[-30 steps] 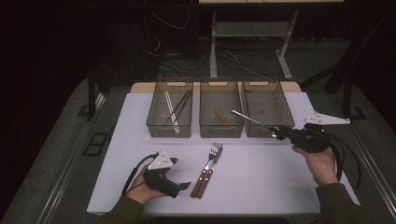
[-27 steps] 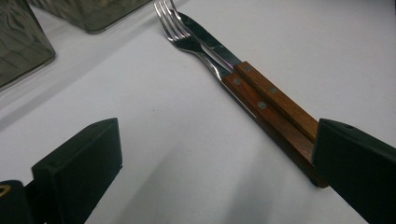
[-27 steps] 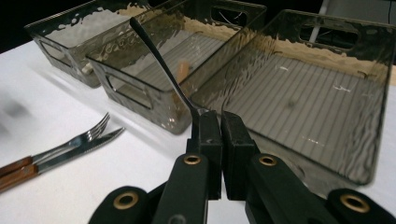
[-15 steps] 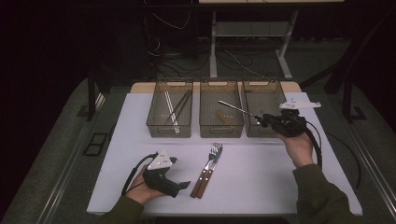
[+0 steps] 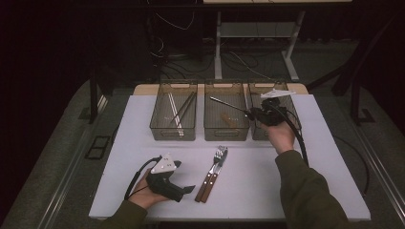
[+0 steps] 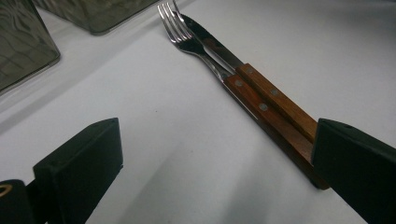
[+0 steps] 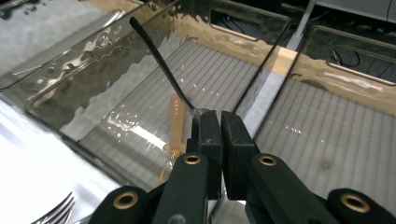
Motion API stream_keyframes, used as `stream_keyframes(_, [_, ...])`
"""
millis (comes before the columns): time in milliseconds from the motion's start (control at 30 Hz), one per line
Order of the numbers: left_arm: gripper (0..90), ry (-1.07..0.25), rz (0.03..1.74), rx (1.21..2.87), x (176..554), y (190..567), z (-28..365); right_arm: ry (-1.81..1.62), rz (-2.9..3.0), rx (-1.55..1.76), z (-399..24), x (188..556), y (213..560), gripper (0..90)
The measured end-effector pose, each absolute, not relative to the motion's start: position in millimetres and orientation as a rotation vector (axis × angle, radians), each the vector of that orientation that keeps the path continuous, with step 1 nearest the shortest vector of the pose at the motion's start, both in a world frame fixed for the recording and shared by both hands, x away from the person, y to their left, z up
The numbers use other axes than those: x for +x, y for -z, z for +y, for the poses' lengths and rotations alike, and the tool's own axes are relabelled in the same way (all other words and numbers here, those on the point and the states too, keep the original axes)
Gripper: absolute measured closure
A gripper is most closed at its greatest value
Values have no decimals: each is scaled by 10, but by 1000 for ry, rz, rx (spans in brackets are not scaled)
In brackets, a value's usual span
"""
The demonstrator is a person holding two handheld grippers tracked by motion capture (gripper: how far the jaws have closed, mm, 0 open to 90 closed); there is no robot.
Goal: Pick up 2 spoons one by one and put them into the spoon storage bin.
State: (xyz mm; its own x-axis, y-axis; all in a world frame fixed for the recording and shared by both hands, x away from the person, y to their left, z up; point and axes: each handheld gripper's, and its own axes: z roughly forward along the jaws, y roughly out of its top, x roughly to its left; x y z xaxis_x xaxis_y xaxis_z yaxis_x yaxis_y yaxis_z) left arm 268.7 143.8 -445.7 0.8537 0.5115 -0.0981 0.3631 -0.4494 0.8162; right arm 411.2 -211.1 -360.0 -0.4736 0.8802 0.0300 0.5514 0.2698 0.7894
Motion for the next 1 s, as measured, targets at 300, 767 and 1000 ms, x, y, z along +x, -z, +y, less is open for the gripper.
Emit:
stream_keyframes(300, [10, -196, 635, 2084, 2686, 4454, 1435, -958, 2155, 1290, -1877, 4256, 3692, 881])
stream_keyframes(767, [10, -194, 642, 2089, 2689, 4455, 1435, -1090, 2172, 1264, -1940, 4180, 3702, 528])
stream_keyframes(1000, [6, -186, 657, 2105, 2701, 4451, 1447, -1242, 2213, 1251, -2147, 4021, 3700, 362])
